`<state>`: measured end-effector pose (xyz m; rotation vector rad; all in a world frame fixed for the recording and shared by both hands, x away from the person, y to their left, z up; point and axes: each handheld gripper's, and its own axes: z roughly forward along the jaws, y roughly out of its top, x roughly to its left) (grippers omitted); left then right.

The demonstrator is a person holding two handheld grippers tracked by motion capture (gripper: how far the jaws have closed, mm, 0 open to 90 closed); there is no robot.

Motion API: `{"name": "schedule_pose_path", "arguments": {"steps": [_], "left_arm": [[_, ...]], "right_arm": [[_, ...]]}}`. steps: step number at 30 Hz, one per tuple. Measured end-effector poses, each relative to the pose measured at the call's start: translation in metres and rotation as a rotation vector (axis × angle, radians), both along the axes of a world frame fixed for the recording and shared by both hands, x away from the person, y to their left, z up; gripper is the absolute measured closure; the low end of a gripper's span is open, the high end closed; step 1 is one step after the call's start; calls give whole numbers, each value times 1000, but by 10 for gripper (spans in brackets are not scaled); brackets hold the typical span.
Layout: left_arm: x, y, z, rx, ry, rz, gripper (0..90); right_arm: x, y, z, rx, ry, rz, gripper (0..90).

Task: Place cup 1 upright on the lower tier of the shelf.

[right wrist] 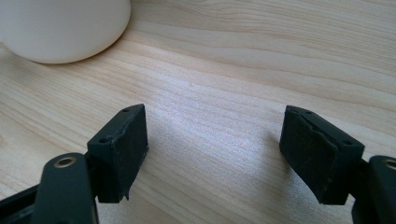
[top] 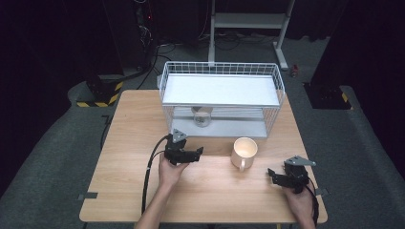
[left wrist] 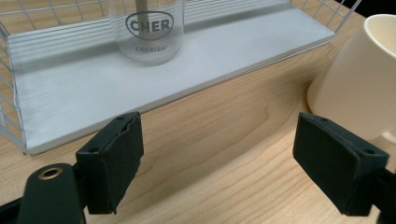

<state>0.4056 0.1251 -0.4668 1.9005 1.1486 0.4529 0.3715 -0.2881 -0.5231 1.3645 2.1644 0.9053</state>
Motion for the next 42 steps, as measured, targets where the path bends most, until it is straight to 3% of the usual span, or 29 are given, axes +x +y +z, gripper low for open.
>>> {"name": "schedule_pose_path", "arguments": {"steps": [15, 29, 32, 42], "left_arm": [[-22, 12, -5, -29, 12, 2, 165], [-39, 22, -15, -25, 22, 19, 164], [-44, 24, -19, -46, 27, 30, 164], [-55, 28, -34, 2, 47, 70, 165]], "right_arm": [[0, 0, 0, 0, 0, 0, 236], [0, 0, 0, 0, 0, 0, 236], [0, 0, 0, 0, 0, 0, 236], [0, 0, 0, 0, 0, 0, 236]]}}
